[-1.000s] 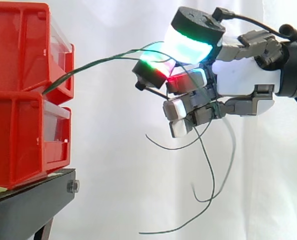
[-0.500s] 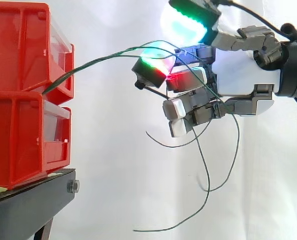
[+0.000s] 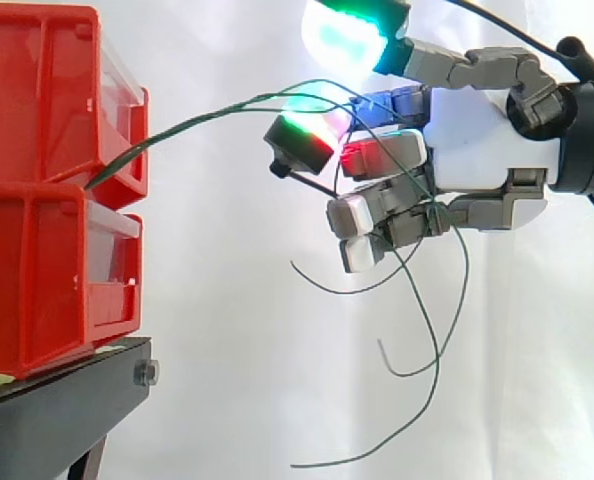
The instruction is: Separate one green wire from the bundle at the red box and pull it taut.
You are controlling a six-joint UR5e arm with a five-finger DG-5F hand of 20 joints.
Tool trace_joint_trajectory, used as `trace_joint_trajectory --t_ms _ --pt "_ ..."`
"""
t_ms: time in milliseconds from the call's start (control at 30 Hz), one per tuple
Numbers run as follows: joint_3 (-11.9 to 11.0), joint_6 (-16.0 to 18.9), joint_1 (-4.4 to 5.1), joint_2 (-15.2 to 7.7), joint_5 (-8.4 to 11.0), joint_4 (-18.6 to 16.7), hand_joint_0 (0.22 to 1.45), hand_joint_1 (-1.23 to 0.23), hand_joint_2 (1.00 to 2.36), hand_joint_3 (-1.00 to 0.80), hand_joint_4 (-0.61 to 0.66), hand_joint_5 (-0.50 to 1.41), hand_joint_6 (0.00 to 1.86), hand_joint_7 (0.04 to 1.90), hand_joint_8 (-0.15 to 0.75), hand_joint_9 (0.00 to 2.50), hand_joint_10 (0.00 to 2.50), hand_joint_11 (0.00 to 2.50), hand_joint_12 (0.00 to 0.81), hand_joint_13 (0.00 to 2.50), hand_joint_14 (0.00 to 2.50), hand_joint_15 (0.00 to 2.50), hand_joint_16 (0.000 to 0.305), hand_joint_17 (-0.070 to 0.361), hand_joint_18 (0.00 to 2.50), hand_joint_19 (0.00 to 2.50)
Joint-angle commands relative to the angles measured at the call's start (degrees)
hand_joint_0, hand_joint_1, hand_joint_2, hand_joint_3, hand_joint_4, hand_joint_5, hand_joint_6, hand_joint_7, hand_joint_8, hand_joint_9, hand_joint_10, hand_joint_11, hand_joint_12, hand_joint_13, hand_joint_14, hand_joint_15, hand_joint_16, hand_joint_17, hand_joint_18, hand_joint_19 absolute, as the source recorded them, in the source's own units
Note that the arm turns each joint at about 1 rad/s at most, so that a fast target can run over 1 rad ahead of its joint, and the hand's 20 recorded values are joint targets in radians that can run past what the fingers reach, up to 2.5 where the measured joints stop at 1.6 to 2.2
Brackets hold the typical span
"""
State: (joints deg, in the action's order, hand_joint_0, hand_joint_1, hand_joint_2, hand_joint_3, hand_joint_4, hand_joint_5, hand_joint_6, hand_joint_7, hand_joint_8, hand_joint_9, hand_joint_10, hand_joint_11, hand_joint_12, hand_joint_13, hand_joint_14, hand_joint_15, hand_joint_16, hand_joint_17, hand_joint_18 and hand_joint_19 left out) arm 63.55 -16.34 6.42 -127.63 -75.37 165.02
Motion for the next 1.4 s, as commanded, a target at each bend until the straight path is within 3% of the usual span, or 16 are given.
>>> trace_joint_trajectory --t_ms 0,200,467,567,633,667,733,933,1033,1200,1367 --pt "0.0 0.0 0.0 0.01 0.05 -0.05 0.6 -0.54 1.02 -0.28 0.08 -0.14 0.86 1.15 0.239 1.25 0.02 1.39 0.388 1.0 0.03 0.86 0.053 0.12 0.76 0.76" --pt "0.0 0.0 0.0 0.01 0.05 -0.05 0.6 -0.7 1.02 -0.12 0.09 -0.16 0.91 1.12 0.255 1.22 0.02 1.41 0.39 0.97 0.03 0.87 0.054 0.122 0.76 0.75" --pt "0.0 0.0 0.0 0.01 0.05 -0.31 0.61 -0.74 1.02 -0.1 -0.01 -0.17 0.92 1.1 0.231 1.19 0.02 1.41 0.379 0.93 0.03 0.83 0.053 0.119 0.73 0.73" --pt "0.0 0.0 0.0 0.01 0.05 -0.4 0.62 -0.75 1.02 -0.09 -0.05 -0.16 0.91 1.1 0.211 1.15 0.02 1.29 0.355 0.86 0.03 0.71 0.051 0.114 0.69 0.7" --pt "0.0 -0.62 0.0 -0.08 0.14 -0.4 0.62 -0.76 1.02 -0.09 -0.08 -0.16 0.91 1.1 0.191 1.04 0.03 0.9 0.335 0.74 0.02 0.51 0.048 0.109 0.61 0.63" --pt "0.0 -0.62 0.0 -0.08 0.14 -0.4 0.62 -0.76 1.02 -0.09 -0.09 -0.16 0.91 1.1 0.19 1.03 0.03 0.87 0.333 0.73 0.02 0.5 0.048 0.108 0.61 0.62" --pt "0.09 -0.97 0.0 0.01 0.14 -0.49 0.61 -0.77 1.02 -0.08 -0.11 -0.15 0.9 1.13 0.155 0.89 0.02 0.55 0.307 0.59 0.01 0.32 0.045 0.1 0.5 0.48" --pt "0.26 -2.46 0.0 -0.69 0.14 -0.49 0.61 -0.8 1.02 -0.07 -0.16 -0.14 0.89 1.15 0.094 0.61 0.0 0.08 0.274 0.35 0.0 0.07 0.038 0.085 0.23 0.19" --pt "2.9 -2.29 0.44 -0.69 0.22 -1.1 0.61 -0.81 1.02 -0.08 -0.19 -0.14 0.89 1.14 0.077 0.49 0.0 0.0 0.267 0.28 0.0 0.01 0.036 0.081 0.15 0.11" --pt "8.44 -2.02 1.06 -0.6 0.93 -6.11 0.62 -0.82 1.02 -0.09 -0.19 -0.14 0.87 1.17 0.061 0.36 0.0 0.0 0.263 0.26 0.0 0.0 0.035 0.079 0.14 0.09" --pt "8.7 -2.02 1.06 -0.69 3.04 -8.66 0.62 -0.82 1.02 -0.11 -0.17 -0.14 0.86 1.2 0.082 0.29 0.0 0.0 0.279 0.29 0.0 0.03 0.037 0.082 0.2 0.13"
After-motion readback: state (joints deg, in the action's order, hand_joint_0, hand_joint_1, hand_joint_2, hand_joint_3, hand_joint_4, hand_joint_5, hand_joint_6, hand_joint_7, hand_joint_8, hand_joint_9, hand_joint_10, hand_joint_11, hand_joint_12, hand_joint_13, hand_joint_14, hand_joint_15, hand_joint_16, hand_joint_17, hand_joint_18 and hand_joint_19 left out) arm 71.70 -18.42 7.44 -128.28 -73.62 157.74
